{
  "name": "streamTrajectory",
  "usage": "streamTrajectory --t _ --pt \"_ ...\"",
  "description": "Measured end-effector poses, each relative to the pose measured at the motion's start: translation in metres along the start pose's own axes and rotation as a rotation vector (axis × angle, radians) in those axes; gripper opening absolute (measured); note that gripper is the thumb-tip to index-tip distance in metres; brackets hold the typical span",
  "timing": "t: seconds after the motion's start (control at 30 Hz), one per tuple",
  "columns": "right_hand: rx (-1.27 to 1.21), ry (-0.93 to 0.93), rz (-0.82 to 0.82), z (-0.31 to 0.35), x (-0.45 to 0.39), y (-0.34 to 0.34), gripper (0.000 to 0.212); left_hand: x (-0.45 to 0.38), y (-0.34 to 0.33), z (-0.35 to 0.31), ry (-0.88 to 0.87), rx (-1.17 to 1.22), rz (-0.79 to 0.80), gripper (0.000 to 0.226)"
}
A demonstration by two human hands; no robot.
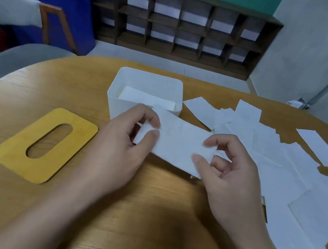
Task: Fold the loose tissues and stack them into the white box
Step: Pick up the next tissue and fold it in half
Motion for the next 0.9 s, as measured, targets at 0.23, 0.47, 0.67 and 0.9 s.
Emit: streamTrajectory --t 0.23,0.47,0.67,0.9 --pt "0.147 0.169 -0.072 0.070 -0.081 -0.021 0.019 -0.053 0.048 -0.010 -0.107 -0.127 -0.294 0.014" --pt "0.650 0.256 0.108 0.078 -0.150 -0.076 0.009 -0.081 0.042 0.034 0.028 -0.447 -0.319 0.021" --pt "0.894 0.183 0.342 0.060 -0.166 -0.104 0.019 -0.083 0.041 0.049 0.072 -0.553 -0.291 0.029" --pt "1.154 0.319 0.302 0.073 -0.174 -0.107 0.045 -0.083 0.041 0.045 0.039 -0.544 -0.311 0.026"
Point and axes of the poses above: each hand's wrist, its own x-axis away from the middle knuckle, its own y-axis out of the back of the hand, z = x × y, the point moved 10 cm from there along -x, towards the middle knuckle
